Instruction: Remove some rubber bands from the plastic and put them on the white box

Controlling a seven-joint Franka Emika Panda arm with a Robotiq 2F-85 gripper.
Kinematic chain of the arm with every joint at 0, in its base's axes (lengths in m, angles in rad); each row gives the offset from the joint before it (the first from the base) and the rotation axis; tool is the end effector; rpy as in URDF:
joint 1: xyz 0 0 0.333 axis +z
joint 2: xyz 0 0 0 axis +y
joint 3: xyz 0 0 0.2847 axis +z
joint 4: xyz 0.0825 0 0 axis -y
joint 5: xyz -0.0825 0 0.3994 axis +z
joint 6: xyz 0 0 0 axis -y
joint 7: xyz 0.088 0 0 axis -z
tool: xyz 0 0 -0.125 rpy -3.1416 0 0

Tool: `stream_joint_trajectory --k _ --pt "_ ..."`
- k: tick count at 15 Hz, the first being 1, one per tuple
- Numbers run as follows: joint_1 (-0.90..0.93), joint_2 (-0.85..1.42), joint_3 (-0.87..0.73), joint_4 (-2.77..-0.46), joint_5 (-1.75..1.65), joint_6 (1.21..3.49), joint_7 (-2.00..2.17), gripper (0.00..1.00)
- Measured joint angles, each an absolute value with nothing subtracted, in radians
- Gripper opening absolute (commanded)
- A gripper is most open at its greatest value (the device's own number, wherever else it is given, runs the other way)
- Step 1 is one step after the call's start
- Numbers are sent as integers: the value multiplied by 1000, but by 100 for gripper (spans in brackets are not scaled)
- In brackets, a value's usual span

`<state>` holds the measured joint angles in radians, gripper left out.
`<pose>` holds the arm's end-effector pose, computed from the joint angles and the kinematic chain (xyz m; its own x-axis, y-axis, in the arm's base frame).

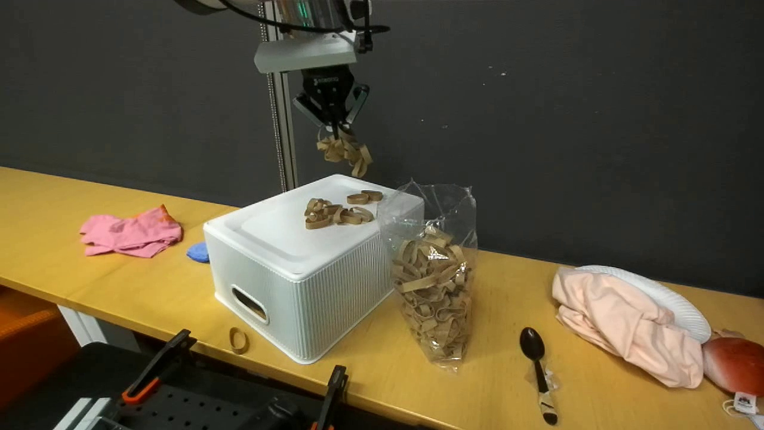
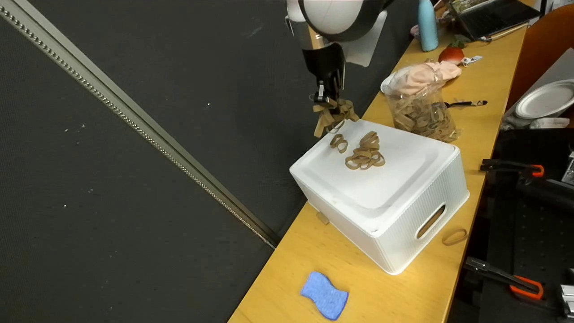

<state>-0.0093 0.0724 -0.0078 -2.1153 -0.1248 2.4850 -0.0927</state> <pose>0.5971 -0.0110 0.3535 0.9449 0.1741 0.2772 0.1431 -0.9814 0.1283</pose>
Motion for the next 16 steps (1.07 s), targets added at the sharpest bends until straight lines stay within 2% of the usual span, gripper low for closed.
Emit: stream_joint_trajectory --k 14,15,16 --pt "-6 183 27 -2126 104 2485 -367 2" --pt "-6 189 31 -2126 111 2485 -382 32" --pt "-6 194 35 -2126 114 2485 -391 33"
